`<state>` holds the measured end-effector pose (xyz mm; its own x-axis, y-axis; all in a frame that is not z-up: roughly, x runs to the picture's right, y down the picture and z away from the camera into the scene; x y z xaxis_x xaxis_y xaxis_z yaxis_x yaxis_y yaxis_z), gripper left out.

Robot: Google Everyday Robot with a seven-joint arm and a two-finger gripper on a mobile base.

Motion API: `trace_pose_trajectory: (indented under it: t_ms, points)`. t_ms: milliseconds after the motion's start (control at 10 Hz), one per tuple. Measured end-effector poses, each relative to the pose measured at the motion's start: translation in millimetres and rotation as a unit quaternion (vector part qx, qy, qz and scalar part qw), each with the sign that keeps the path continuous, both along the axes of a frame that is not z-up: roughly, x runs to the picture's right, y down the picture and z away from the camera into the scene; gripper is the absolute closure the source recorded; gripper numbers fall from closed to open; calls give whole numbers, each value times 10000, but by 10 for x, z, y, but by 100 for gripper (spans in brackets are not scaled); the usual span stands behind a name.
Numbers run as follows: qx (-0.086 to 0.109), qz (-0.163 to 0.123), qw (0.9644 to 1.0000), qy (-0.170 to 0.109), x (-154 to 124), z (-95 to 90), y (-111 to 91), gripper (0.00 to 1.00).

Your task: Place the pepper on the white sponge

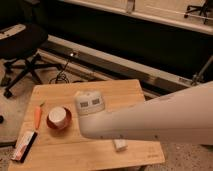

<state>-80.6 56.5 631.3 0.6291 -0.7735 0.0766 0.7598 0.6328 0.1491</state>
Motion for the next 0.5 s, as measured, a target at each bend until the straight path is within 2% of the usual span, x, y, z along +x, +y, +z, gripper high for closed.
trace_pose_trajectory:
  t_ms: [500]
  points:
    - [32, -28, 10000, -23, -10, -38, -44, 20]
